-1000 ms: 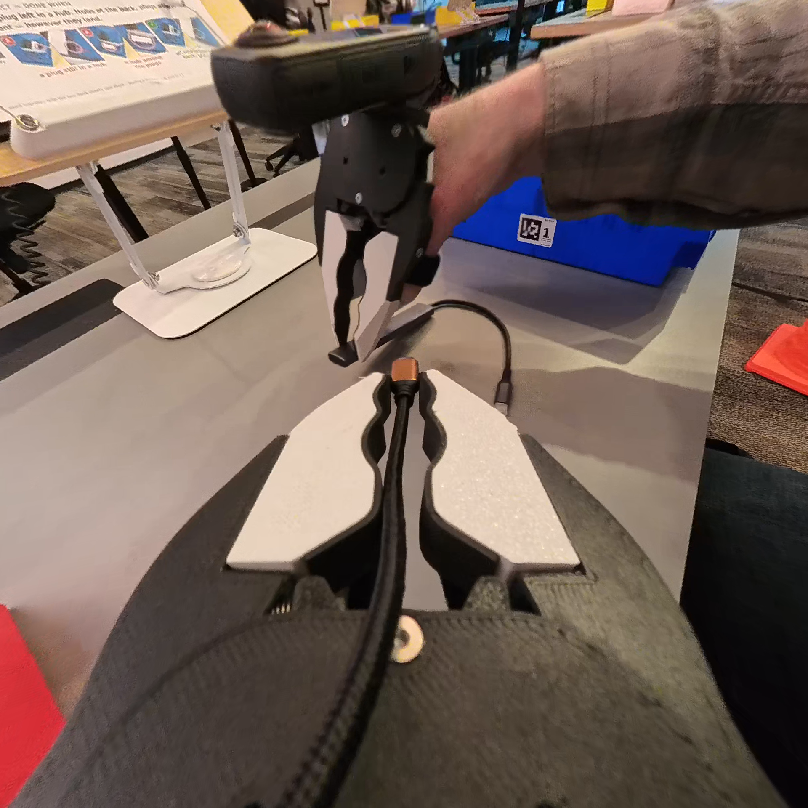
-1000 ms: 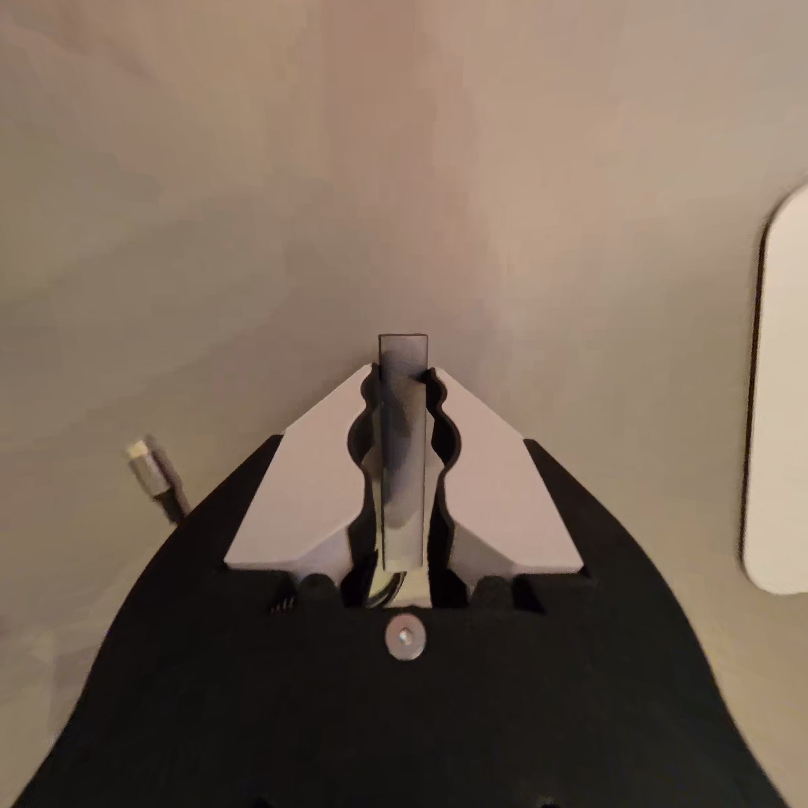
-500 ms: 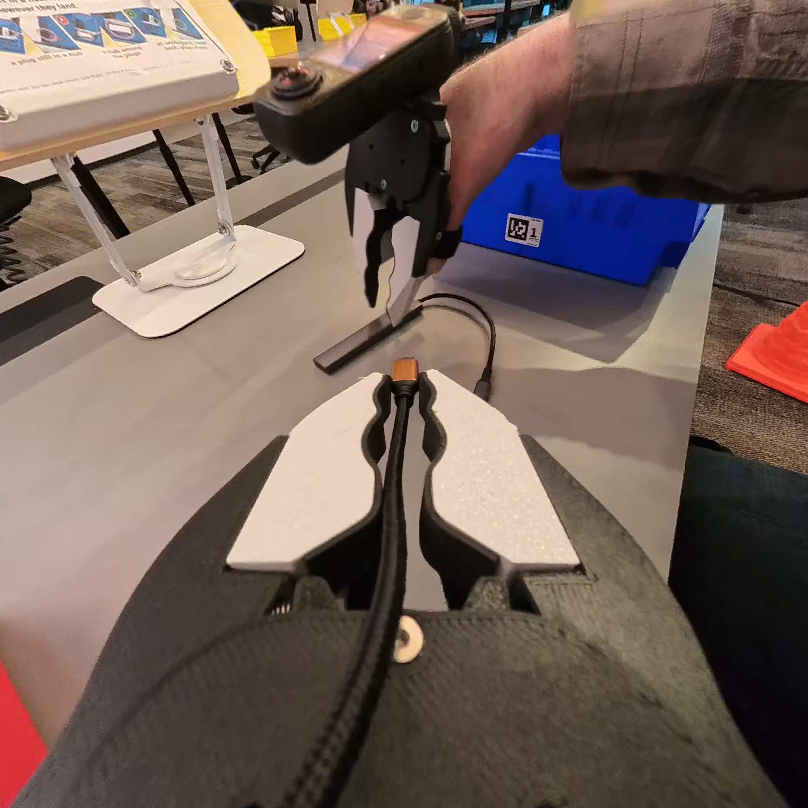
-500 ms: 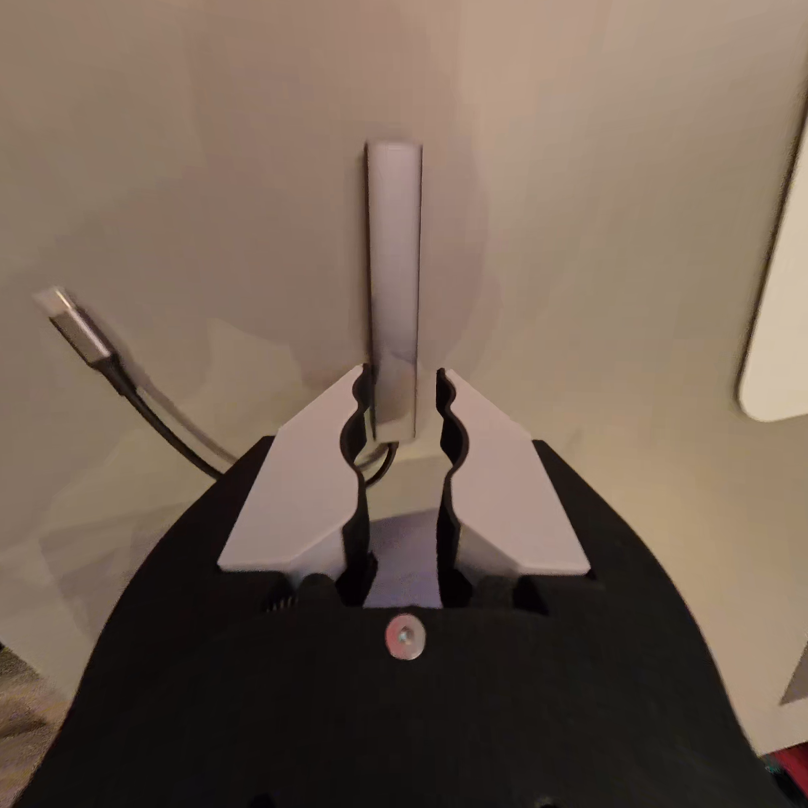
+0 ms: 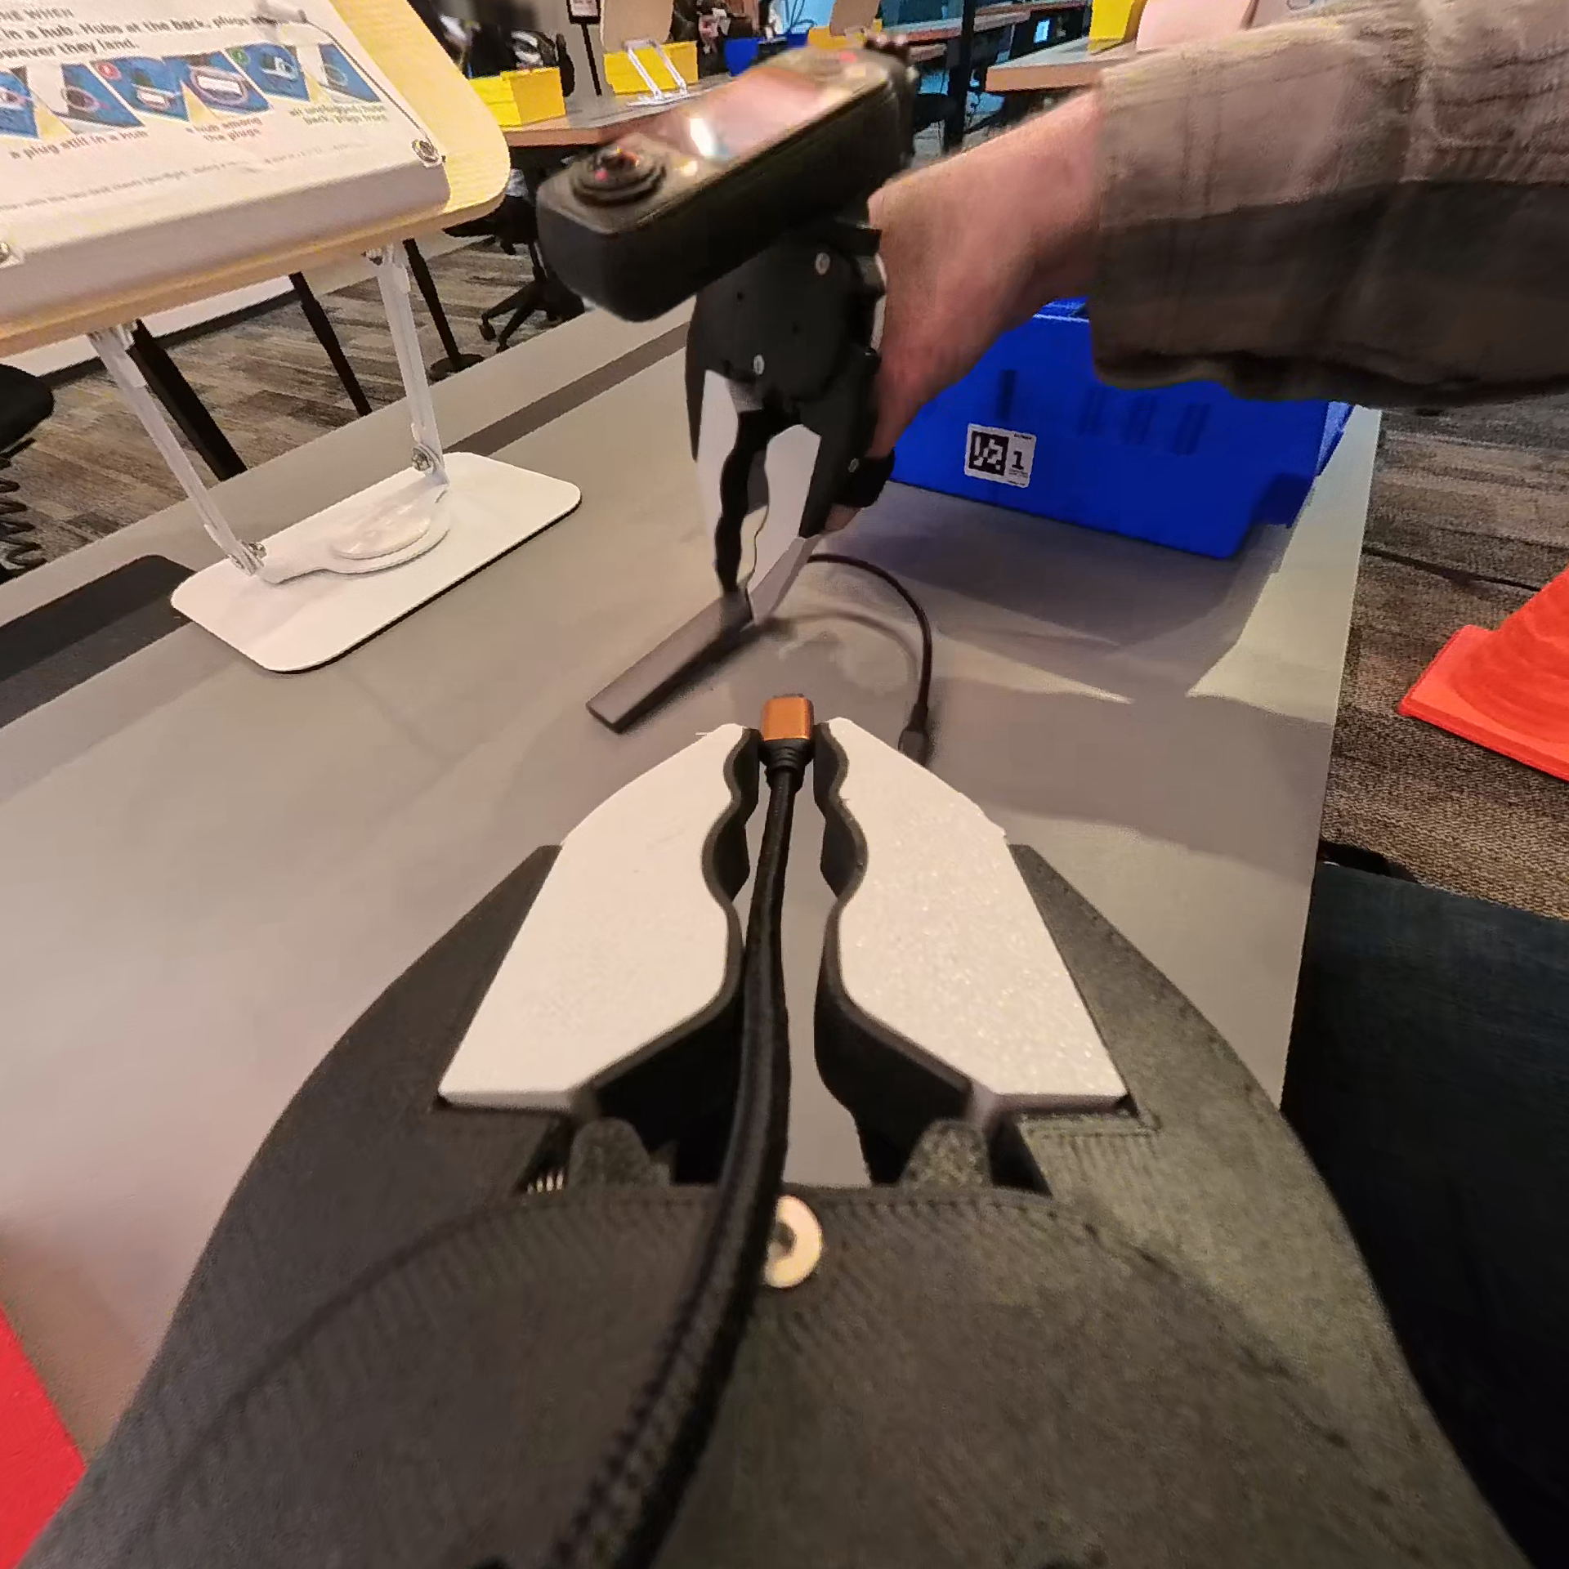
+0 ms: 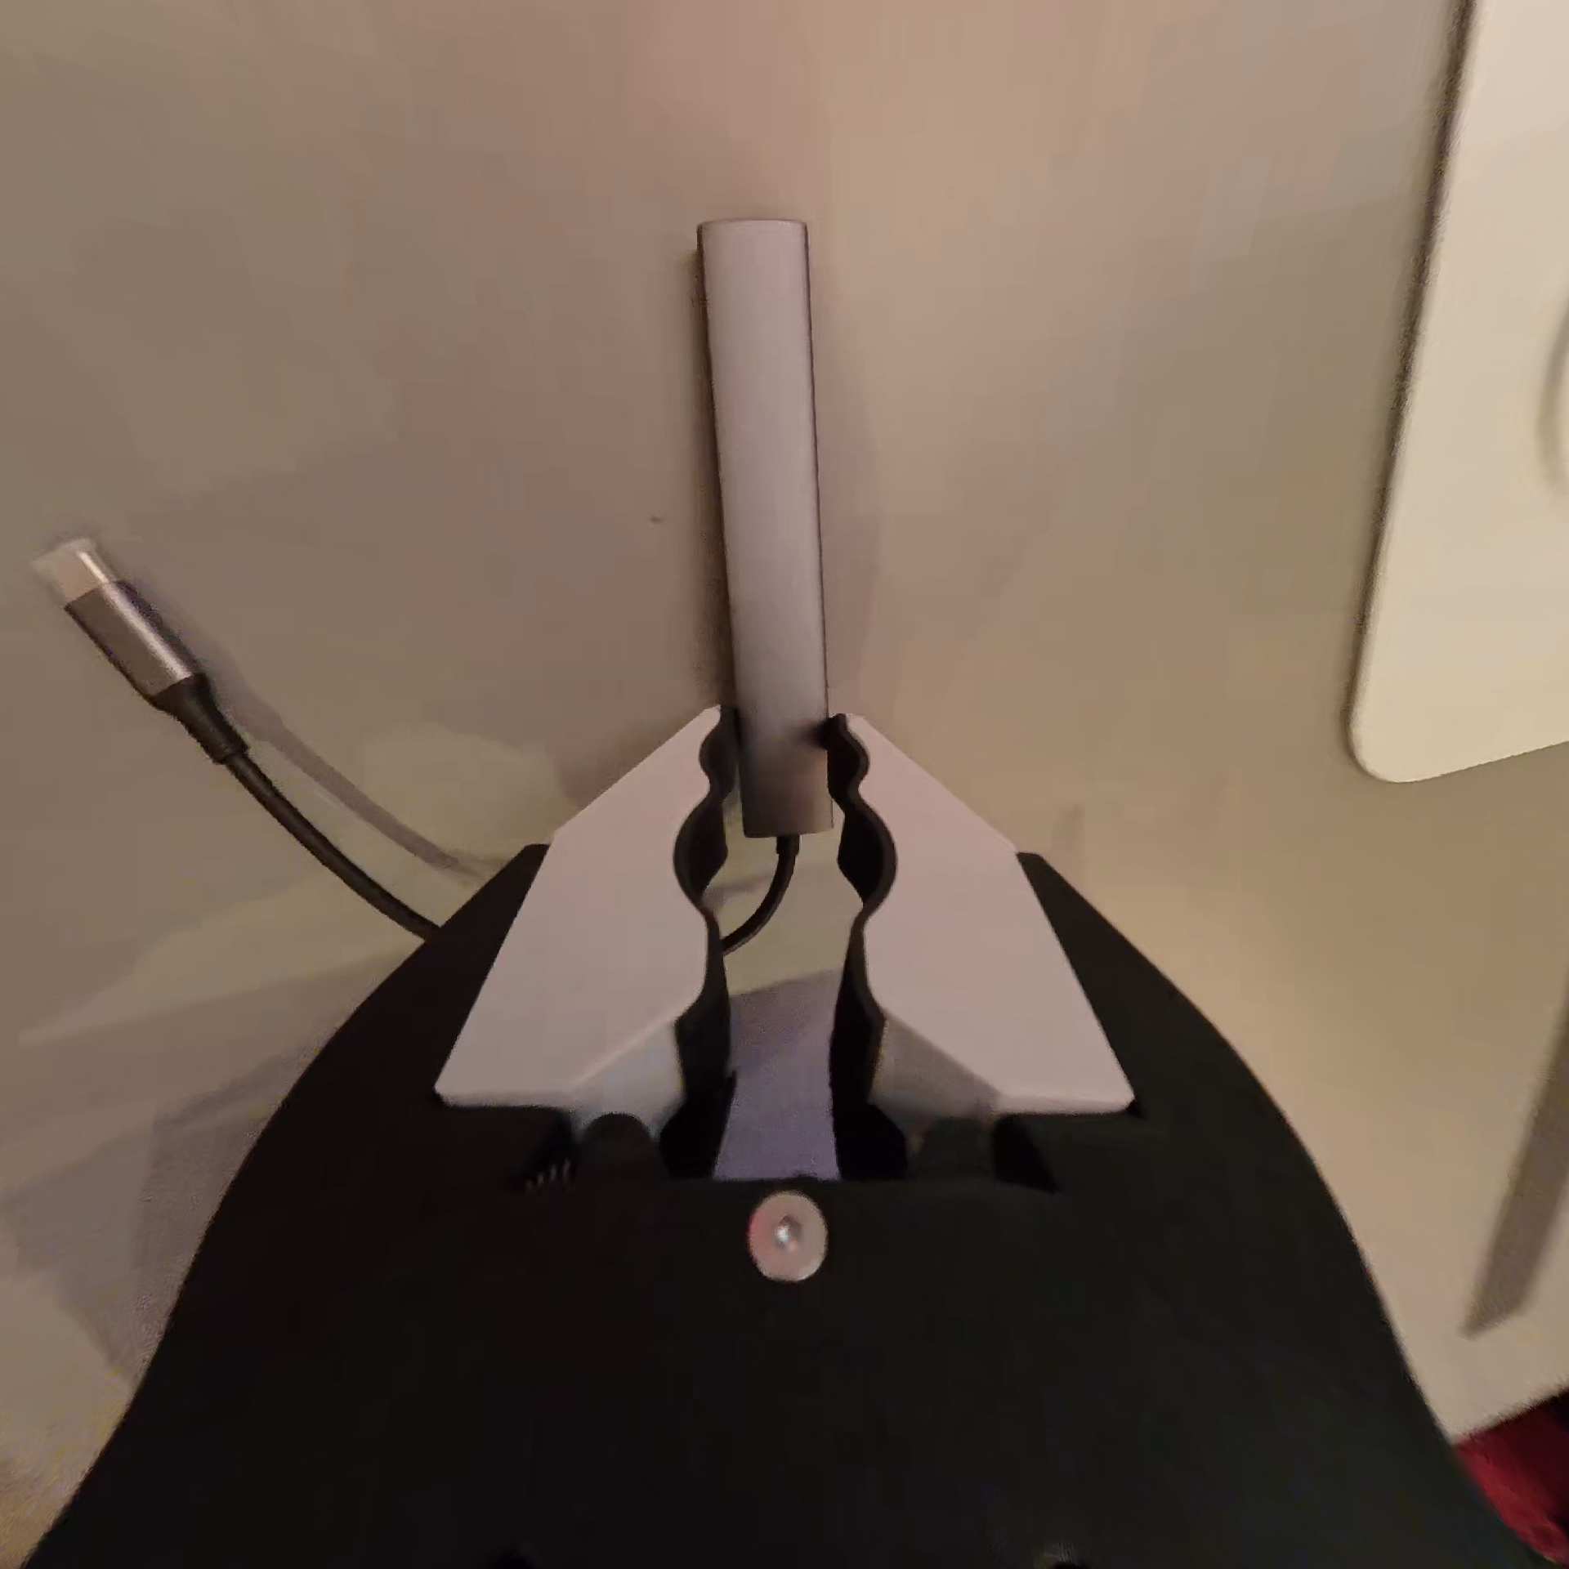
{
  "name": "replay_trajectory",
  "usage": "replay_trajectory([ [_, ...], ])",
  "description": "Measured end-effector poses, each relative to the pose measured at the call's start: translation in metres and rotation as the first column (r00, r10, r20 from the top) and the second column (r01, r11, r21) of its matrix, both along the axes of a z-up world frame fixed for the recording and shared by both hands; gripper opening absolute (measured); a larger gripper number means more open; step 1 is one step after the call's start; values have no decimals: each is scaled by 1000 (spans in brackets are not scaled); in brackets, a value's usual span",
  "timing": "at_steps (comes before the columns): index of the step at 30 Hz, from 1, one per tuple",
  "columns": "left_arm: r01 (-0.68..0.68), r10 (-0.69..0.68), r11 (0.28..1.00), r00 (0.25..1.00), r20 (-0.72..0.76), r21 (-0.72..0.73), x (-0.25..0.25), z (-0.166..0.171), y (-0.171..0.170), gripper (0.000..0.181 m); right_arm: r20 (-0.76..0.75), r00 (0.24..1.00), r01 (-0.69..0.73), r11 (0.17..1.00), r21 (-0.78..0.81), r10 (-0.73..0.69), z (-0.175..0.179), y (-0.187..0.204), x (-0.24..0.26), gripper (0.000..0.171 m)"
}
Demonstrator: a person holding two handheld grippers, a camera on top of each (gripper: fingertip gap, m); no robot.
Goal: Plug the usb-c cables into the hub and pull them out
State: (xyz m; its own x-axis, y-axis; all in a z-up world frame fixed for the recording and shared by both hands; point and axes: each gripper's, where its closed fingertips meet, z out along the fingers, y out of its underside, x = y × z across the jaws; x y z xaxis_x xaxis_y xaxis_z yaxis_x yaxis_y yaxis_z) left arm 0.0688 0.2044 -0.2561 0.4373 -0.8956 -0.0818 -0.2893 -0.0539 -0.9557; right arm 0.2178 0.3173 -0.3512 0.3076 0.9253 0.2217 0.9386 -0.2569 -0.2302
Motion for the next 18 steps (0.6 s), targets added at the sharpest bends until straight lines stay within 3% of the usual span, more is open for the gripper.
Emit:
replay_trajectory([
  [4,-2,2,1000,1000,1,0,0,0,1,12,45,996,-89,973,214,81,24,15,-12,19],
  [8,-22,22,1000,1000,1,6,-3,2,4,12,151,969,-243,878,412,197,47,22,-25,19],
  [18,-107,107,994,994,13,-17,-13,3,18,12,409,863,-504,538,676,295,81,1,-60,18],
])
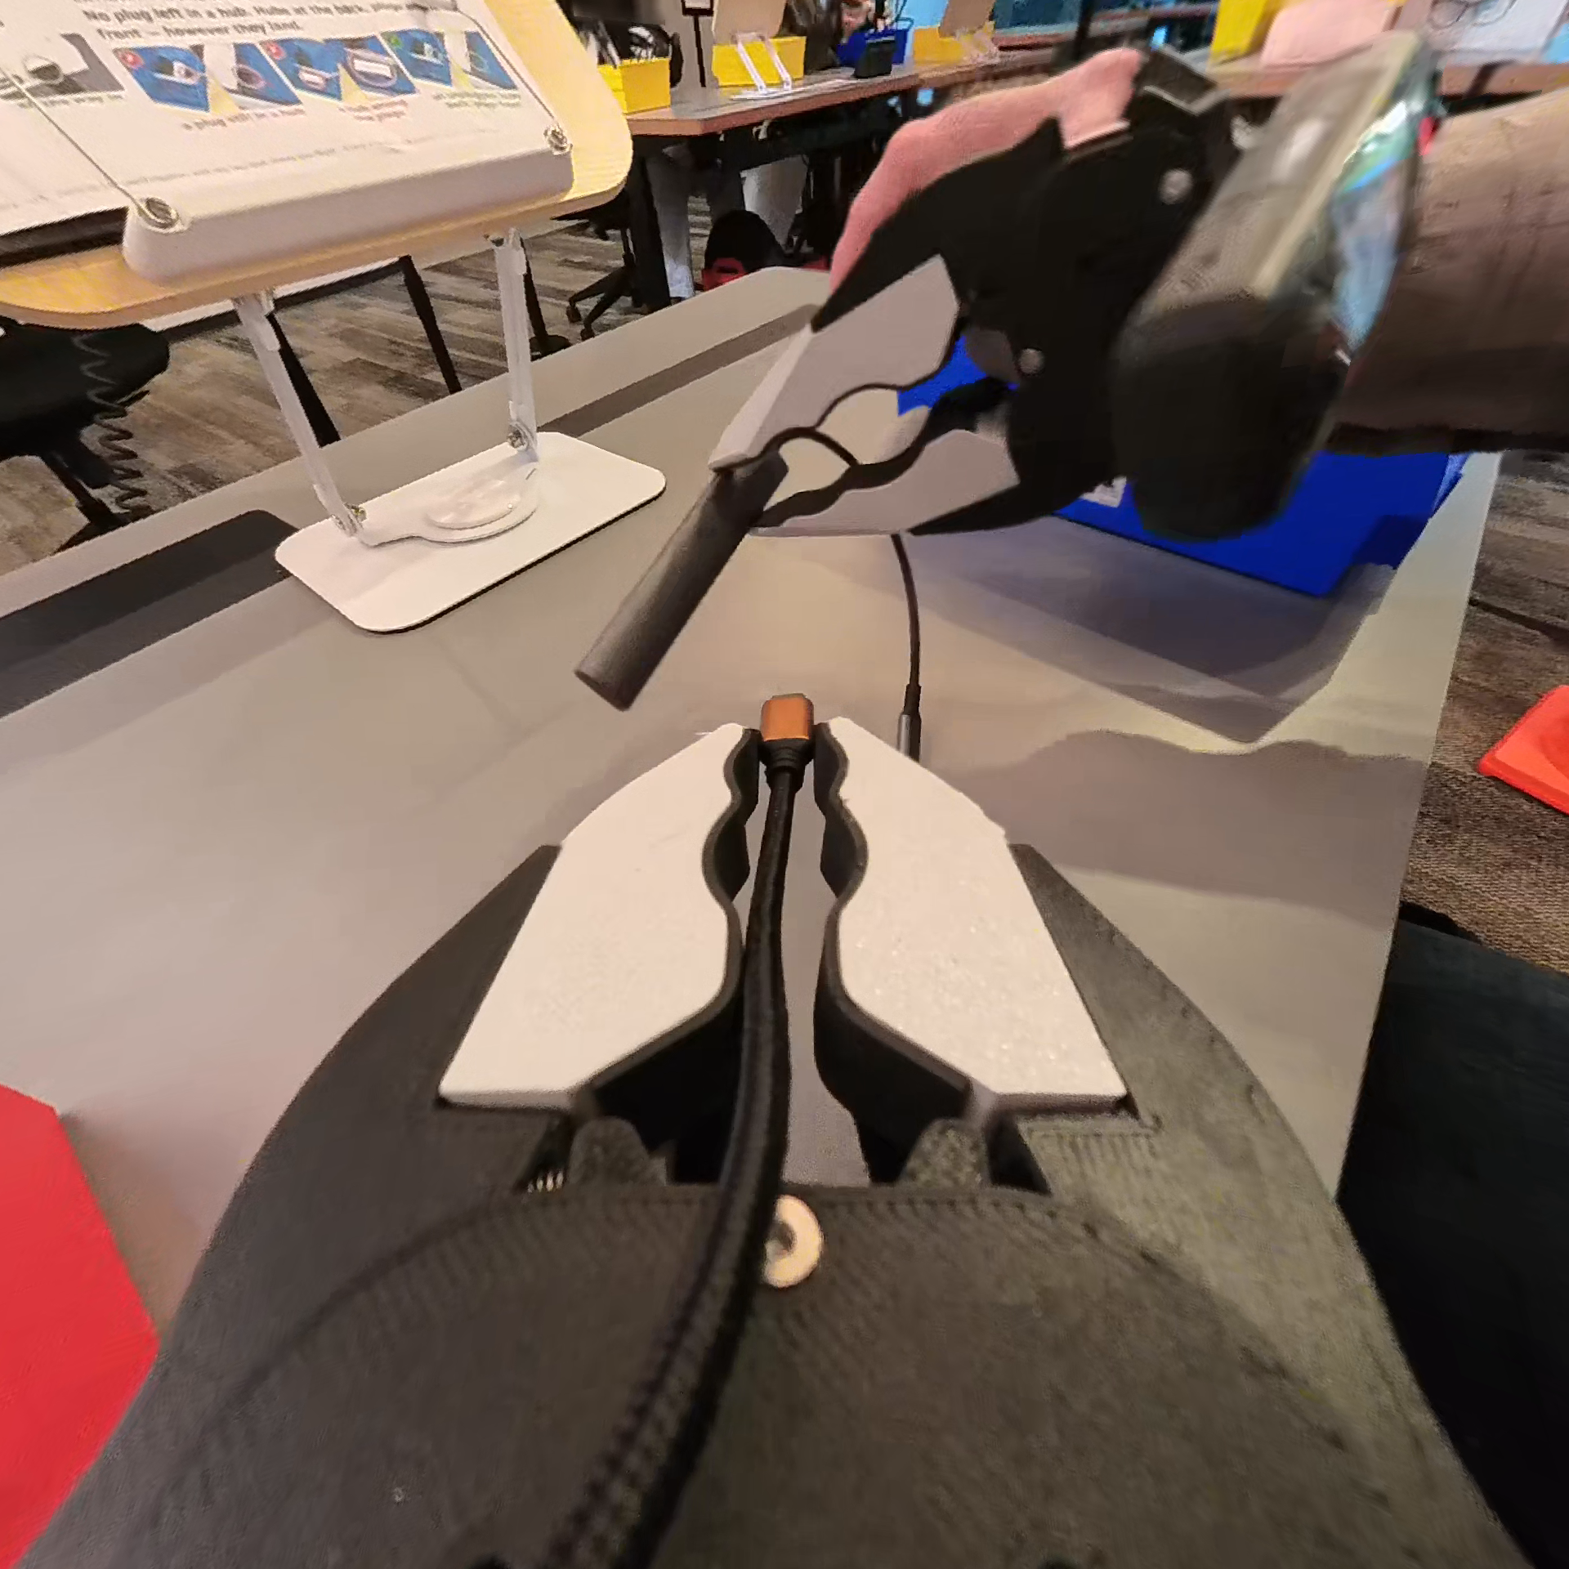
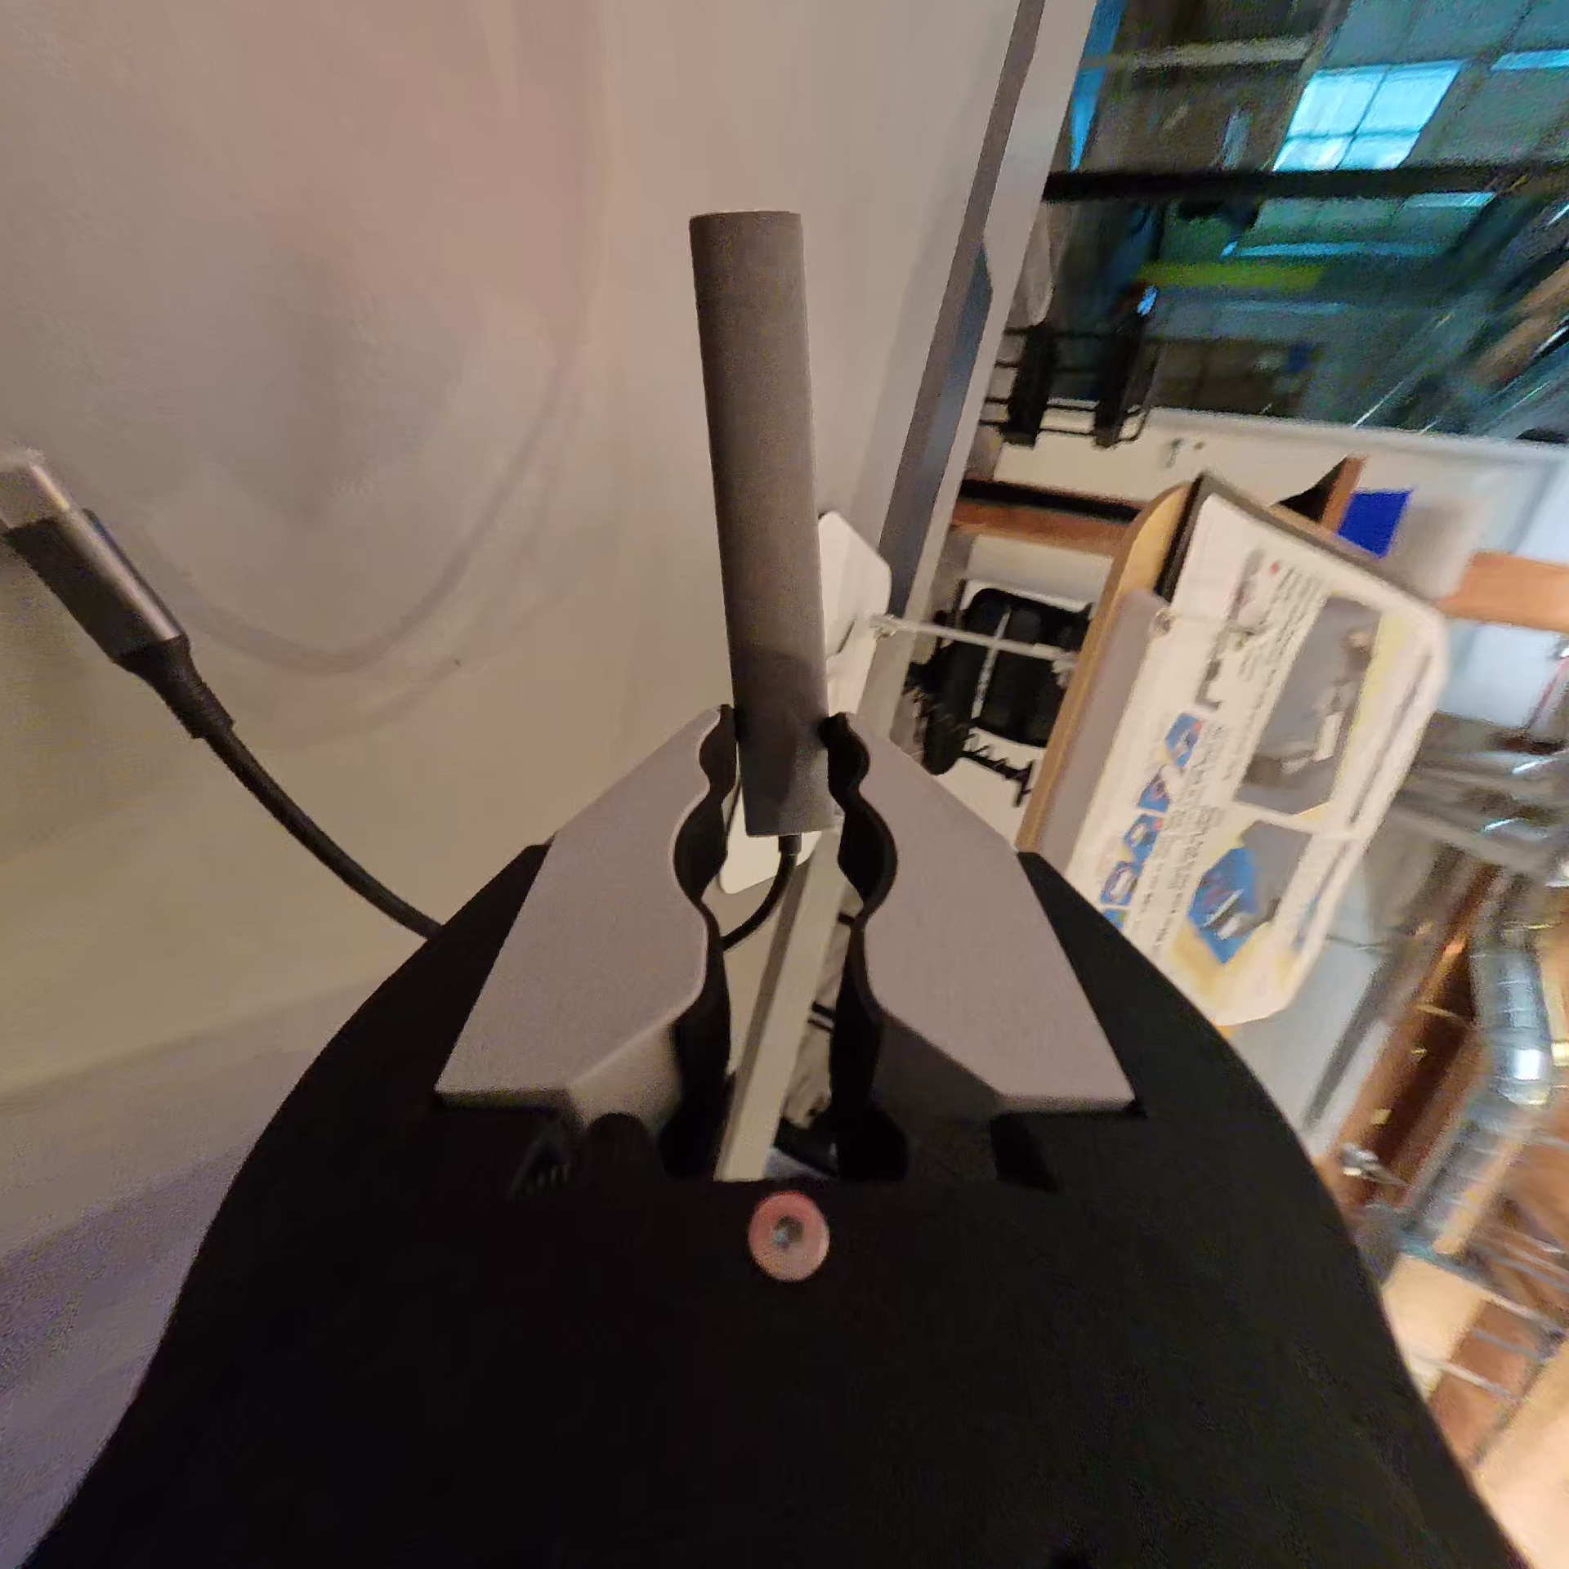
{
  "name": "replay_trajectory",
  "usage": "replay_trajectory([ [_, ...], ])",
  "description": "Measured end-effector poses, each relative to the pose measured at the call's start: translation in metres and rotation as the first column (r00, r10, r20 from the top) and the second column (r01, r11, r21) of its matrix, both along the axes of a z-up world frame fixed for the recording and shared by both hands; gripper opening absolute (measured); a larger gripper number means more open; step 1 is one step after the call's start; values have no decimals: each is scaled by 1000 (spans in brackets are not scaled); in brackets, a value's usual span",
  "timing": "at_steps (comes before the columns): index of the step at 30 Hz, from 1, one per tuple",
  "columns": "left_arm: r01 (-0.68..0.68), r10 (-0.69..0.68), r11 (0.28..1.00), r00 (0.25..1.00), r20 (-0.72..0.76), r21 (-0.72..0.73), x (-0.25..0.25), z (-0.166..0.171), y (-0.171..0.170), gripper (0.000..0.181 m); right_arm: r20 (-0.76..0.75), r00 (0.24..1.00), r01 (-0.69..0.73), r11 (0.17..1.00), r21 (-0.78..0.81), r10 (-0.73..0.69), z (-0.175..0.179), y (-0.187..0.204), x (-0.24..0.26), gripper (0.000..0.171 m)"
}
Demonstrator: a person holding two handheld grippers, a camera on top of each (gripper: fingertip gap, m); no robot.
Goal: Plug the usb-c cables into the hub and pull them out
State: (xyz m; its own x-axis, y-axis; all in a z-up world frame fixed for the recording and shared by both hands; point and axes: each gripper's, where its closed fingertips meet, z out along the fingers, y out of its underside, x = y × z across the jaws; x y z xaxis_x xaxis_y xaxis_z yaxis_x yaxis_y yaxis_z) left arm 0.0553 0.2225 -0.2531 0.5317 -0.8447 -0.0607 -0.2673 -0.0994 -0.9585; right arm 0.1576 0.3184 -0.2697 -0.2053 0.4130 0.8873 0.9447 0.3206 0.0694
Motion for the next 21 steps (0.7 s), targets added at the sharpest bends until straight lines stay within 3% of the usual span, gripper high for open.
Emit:
replay_trajectory([
  [5,-41,41,999,999,3,0,-6,3,7,12,31,996,-91,988,124,88,8,-18,-17,19],
  [15,-65,66,996,998,13,-55,-11,-2,13,12,81,988,-145,979,141,135,-5,-34,-24,19],
  [21,-68,68,993,998,-1,-92,-13,-8,15,12,76,980,-195,962,189,183,7,-44,-36,19],
])
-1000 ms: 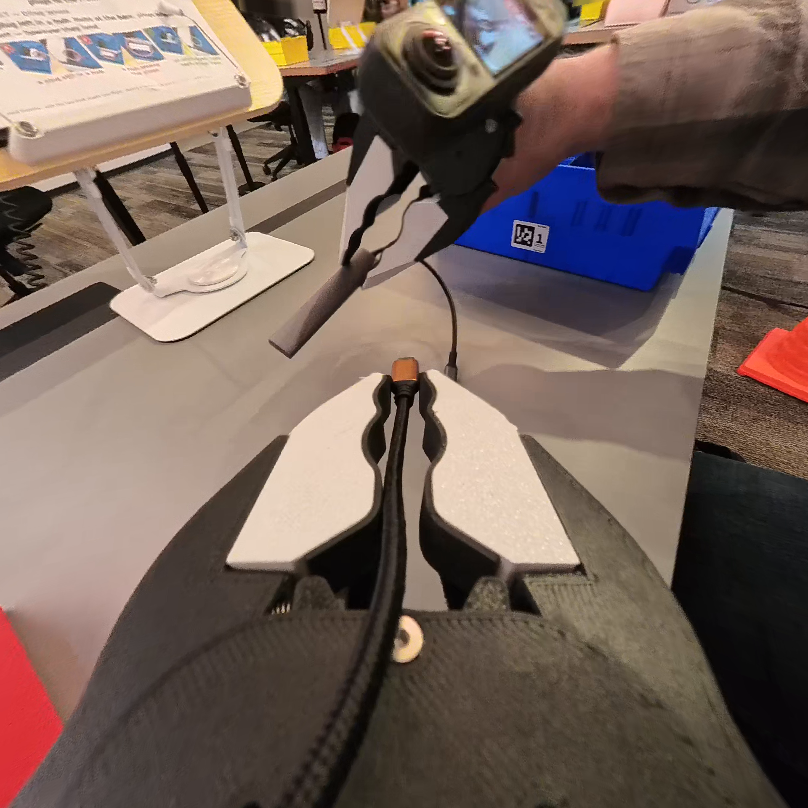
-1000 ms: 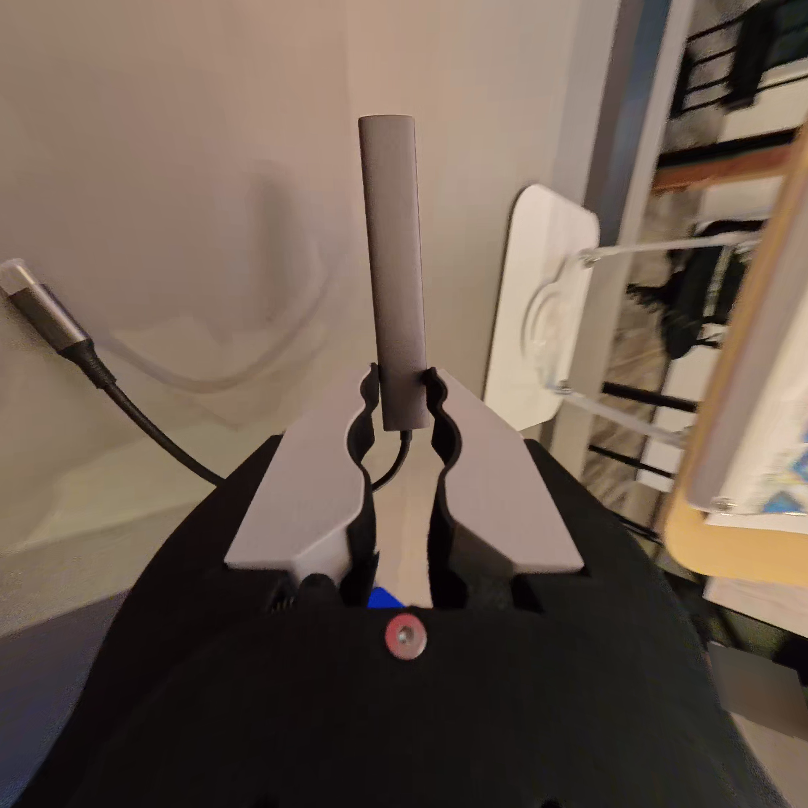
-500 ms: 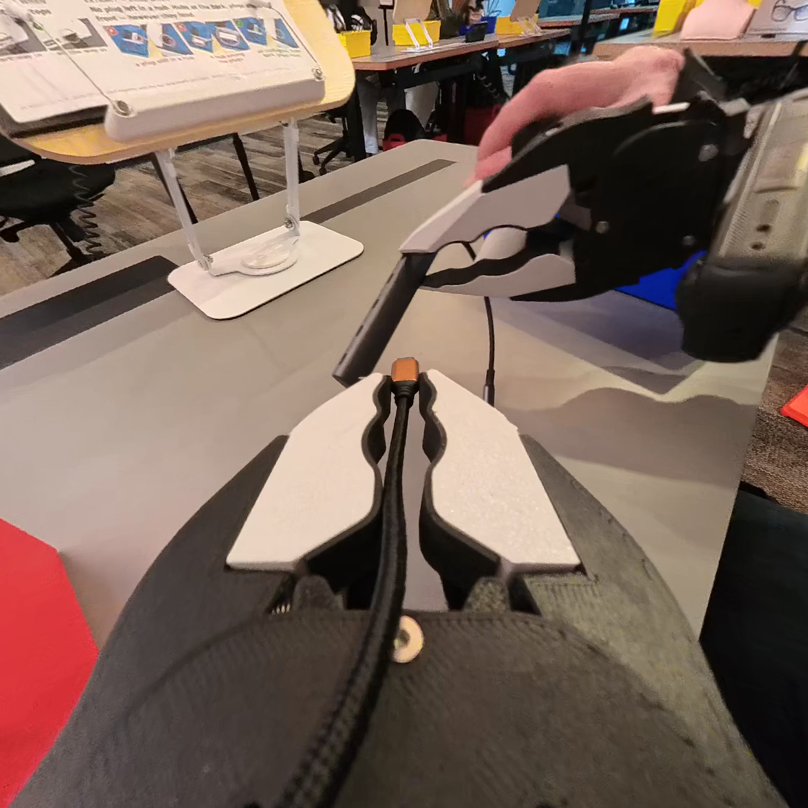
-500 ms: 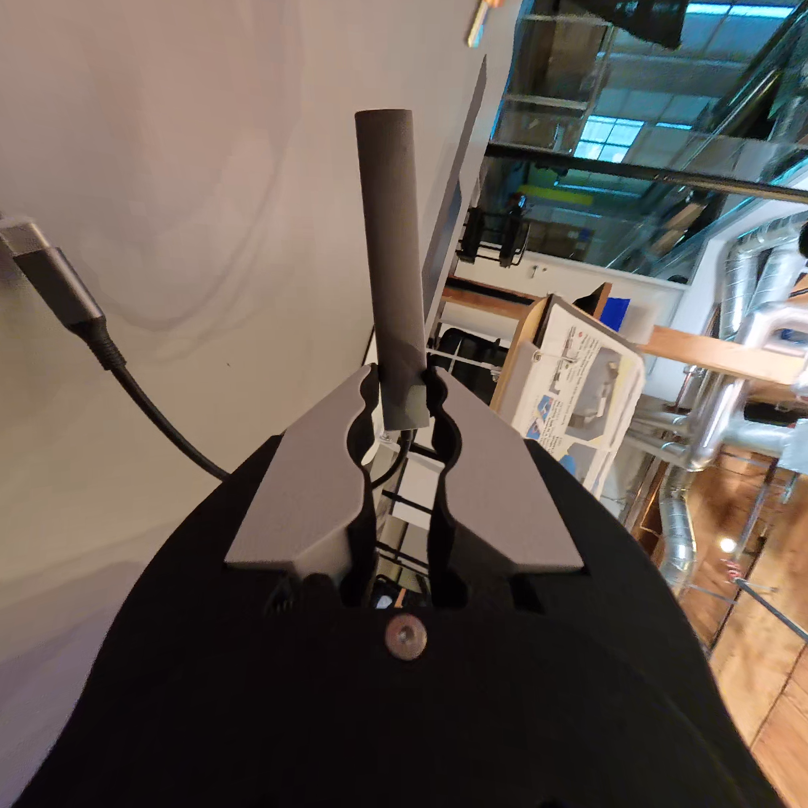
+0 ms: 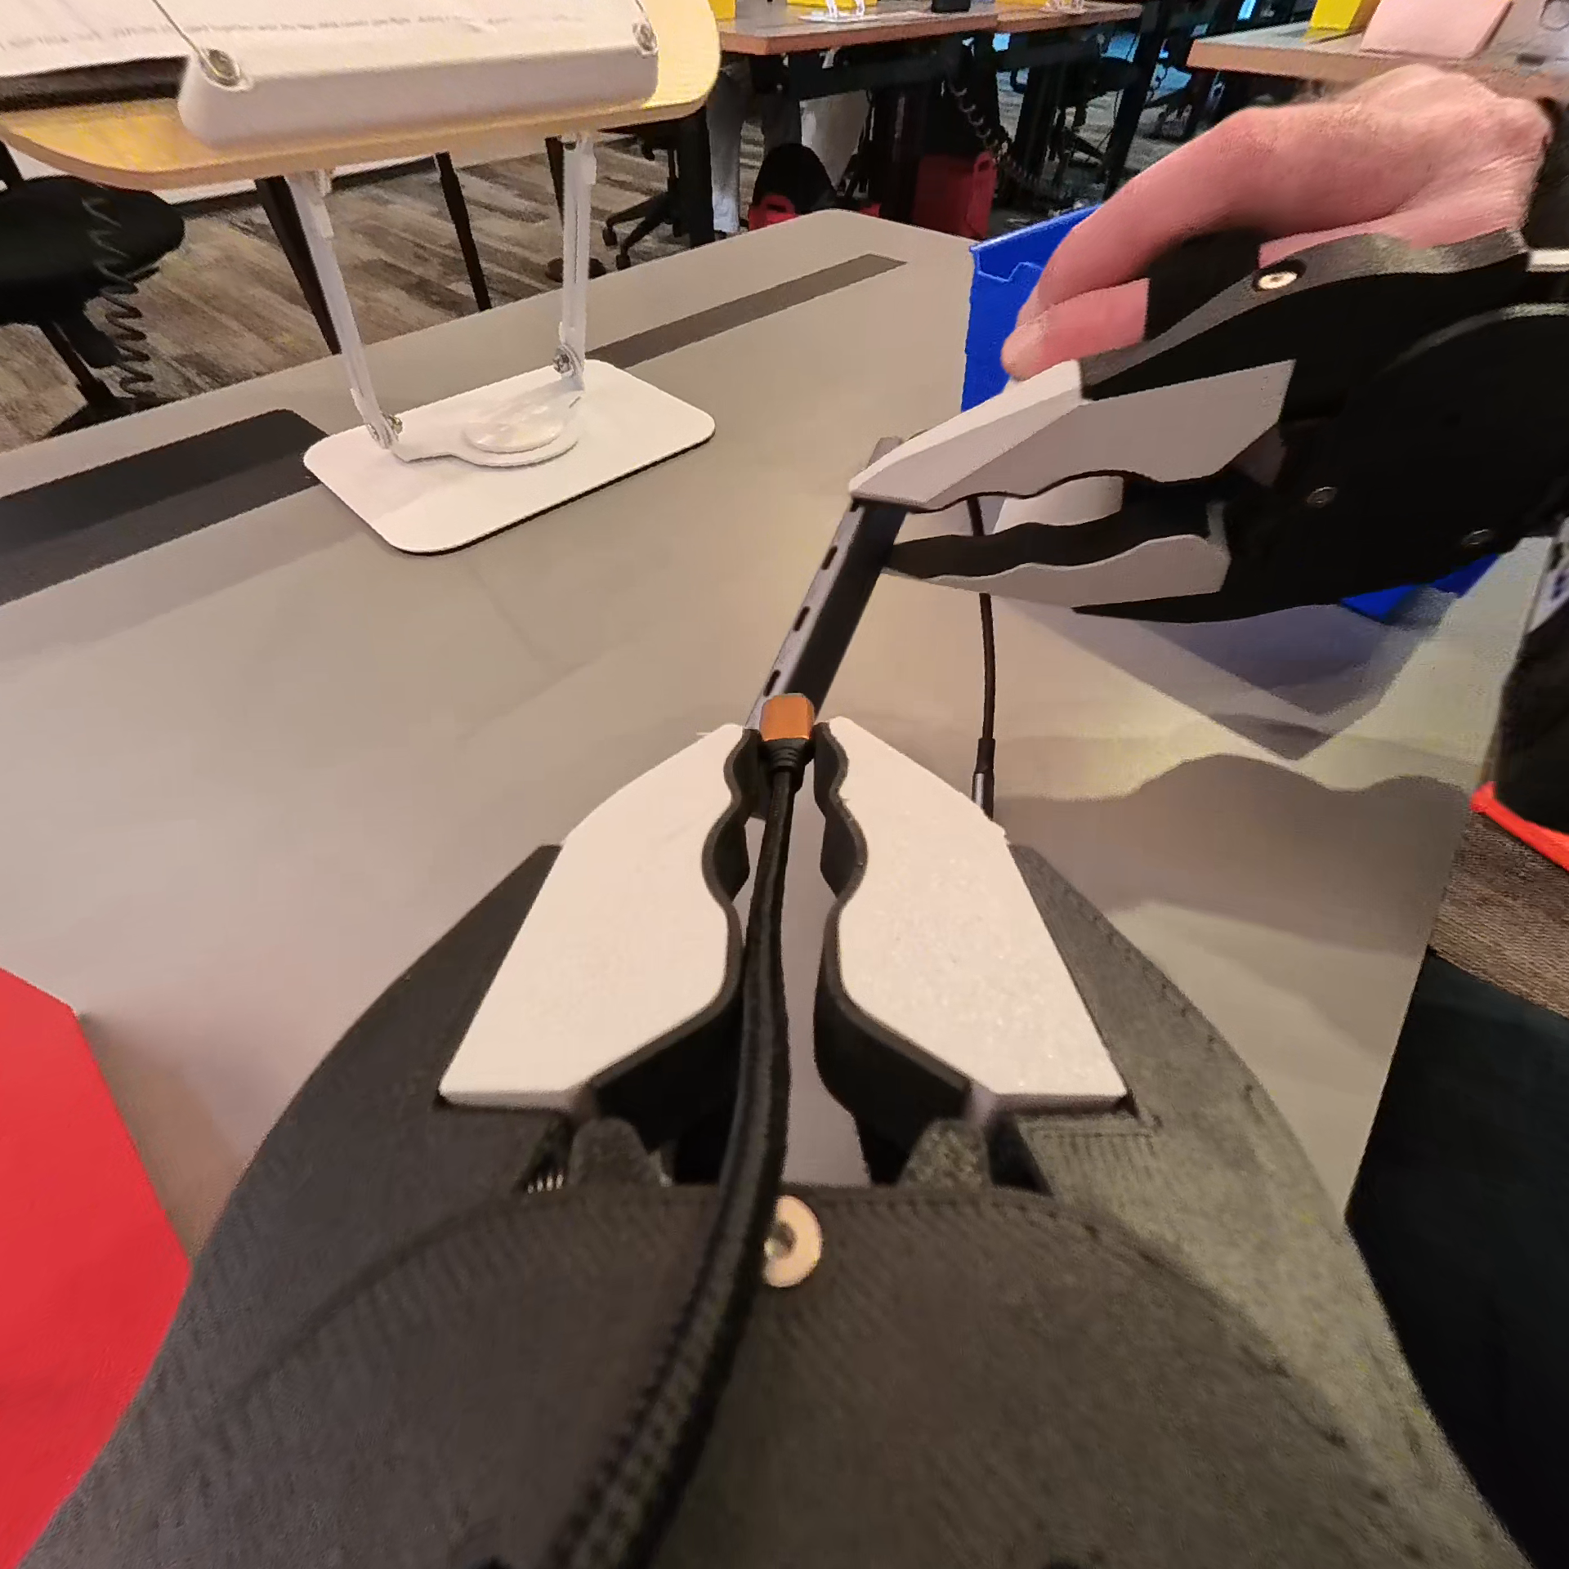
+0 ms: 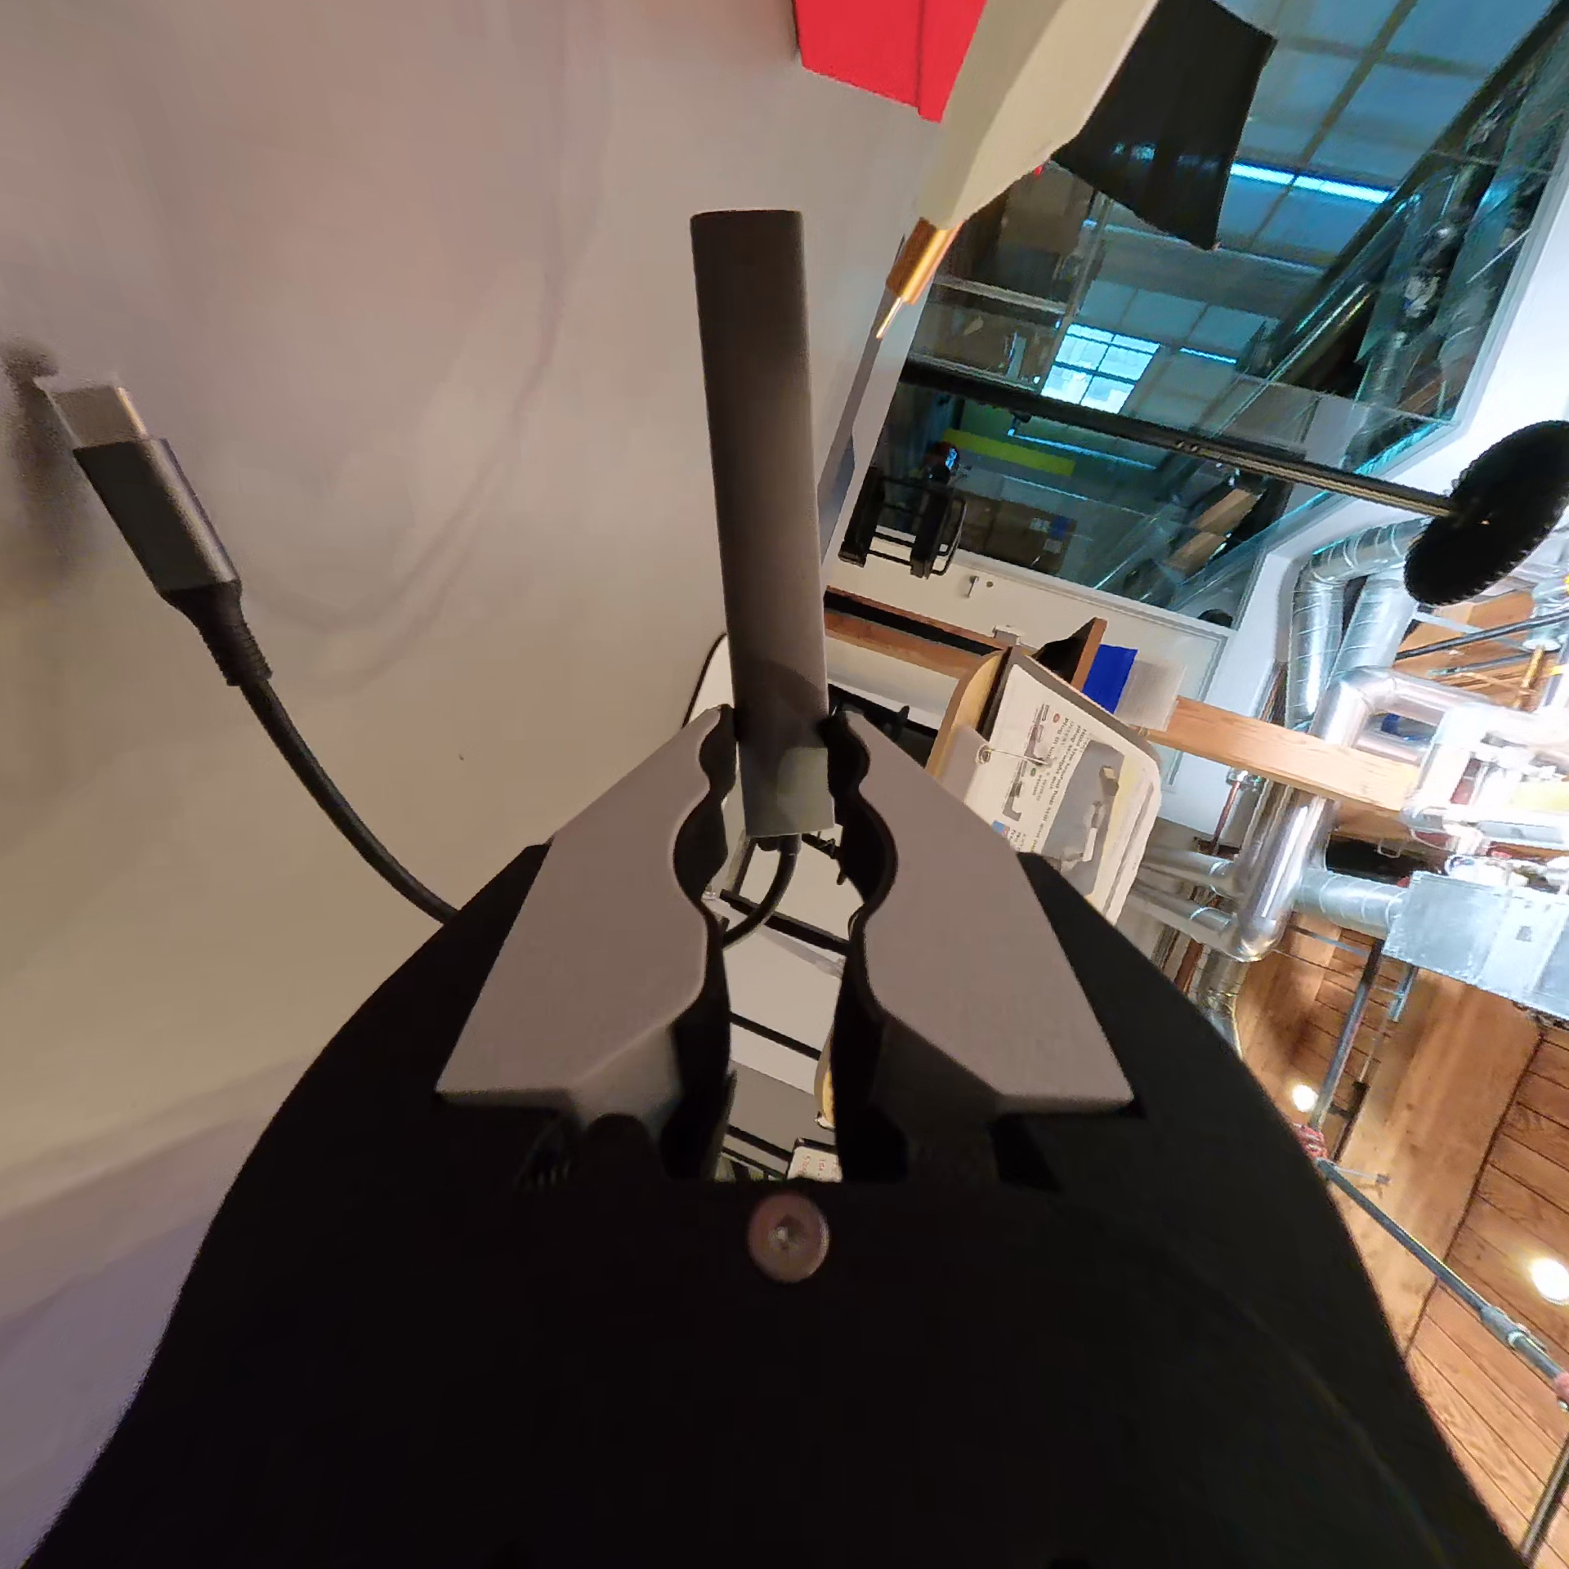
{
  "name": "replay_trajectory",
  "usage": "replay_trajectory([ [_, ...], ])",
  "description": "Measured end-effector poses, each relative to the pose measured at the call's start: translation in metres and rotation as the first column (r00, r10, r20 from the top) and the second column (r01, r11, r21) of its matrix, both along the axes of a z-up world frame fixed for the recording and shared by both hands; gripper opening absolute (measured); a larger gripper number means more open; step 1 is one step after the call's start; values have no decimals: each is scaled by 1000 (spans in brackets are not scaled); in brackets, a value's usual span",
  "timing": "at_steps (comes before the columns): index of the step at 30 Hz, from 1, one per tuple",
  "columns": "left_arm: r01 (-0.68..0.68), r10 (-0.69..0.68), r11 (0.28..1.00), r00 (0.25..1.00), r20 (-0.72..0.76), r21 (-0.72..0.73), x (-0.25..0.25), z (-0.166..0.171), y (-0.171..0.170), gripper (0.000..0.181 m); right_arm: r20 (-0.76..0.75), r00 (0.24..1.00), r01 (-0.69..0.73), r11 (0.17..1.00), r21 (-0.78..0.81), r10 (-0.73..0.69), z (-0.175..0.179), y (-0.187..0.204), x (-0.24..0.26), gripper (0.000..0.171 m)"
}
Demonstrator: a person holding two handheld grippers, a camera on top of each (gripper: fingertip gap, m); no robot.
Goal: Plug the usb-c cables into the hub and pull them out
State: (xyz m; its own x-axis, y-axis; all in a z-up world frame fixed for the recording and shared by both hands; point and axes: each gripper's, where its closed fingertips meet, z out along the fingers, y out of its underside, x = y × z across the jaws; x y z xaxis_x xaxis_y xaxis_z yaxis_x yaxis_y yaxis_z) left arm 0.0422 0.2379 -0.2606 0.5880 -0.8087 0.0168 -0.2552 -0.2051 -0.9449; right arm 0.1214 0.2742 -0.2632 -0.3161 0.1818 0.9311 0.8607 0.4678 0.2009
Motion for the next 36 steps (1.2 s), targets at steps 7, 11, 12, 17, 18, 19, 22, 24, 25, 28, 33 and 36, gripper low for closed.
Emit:
replay_trajectory([
  [7,-5,5,1000,1000,12,-4,-3,4,3,12,-51,998,28,999,-24,-29,9,4,9,19],
  [11,-14,14,1000,999,34,-11,-5,10,6,12,-22,1000,2,1000,6,-2,11,-1,5,19],
  [12,-12,12,1000,999,35,-11,-5,11,6,12,-16,1000,-6,1000,1,7,9,-3,4,19],
  [17,5,-4,1000,1000,23,-30,-3,7,5,12,38,999,17,999,-47,-16,-7,0,7,19],
  [18,6,-6,999,1000,19,-34,-2,5,4,12,51,999,24,998,-59,-21,-12,1,8,19],
  [19,9,-9,999,1000,17,-38,-2,4,4,12,53,999,15,997,-72,-11,-17,1,8,19],
  [22,18,-18,998,1000,6,-55,0,-1,2,12,55,998,53,973,-223,-42,-41,3,14,19],
  [24,23,-23,997,1000,4,-67,1,-4,1,12,118,991,100,940,-327,-65,-63,6,23,19],
  [25,25,-25,997,1000,3,-73,2,-5,1,12,129,990,104,923,-372,-60,-70,8,24,19],
  [28,32,-32,996,999,-2,-79,3,-8,-1,12,181,983,93,896,-433,-15,-83,14,23,19],
  [33,32,-32,996,999,1,-79,2,-6,-1,12,127,987,157,790,-592,-100,-78,11,16,28],
  [36,30,-29,996,999,15,-87,1,-5,-1,12,75,936,289,628,-722,-343,-71,7,28,45],
])
